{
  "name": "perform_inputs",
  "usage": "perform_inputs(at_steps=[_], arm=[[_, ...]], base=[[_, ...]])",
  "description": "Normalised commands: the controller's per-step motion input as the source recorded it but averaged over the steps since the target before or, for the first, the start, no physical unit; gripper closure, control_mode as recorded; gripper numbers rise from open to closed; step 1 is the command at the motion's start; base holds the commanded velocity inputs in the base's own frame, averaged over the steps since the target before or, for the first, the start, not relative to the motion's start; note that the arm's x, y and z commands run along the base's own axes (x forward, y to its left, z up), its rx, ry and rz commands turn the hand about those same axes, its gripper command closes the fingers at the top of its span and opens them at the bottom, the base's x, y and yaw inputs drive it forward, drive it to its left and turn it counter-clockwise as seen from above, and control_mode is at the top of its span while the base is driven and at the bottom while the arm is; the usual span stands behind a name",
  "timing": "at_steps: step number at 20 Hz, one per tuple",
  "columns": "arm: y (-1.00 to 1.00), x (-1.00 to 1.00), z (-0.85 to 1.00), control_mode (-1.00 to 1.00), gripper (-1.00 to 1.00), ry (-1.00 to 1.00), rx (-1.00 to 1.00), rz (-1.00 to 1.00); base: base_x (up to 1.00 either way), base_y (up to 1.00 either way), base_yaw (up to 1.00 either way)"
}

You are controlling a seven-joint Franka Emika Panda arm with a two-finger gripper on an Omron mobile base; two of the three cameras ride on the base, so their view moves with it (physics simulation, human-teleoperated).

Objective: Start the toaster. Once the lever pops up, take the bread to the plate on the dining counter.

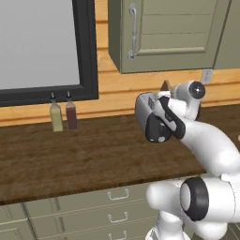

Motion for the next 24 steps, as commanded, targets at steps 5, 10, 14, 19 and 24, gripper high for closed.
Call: perform_inputs(at_steps=[5, 10, 14, 19, 24], arm=[[0.02, -0.84, 0.36, -1.0, 1.0, 0.21, -0.02, -0.02], [0.19, -0.96, 0.03, -1.0, 1.0, 0.08, 0.0, 0.0], [0.44, -0.75, 0.0, -1.0, 1.0, 0.02, 0.0, 0.0], [0.41, -0.71, 0.0, -1.0, 1.0, 0.0, 0.0, 0.0], [0.01, -0.6, 0.0, -1.0, 1.0, 0.04, 0.0, 0.0]], base=[[0.0, 0.0, 0.0], [0.0, 0.0, 0.0], [0.0, 0.0, 0.0], [0.0, 0.0, 0.0], [0.0, 0.0, 0.0]])
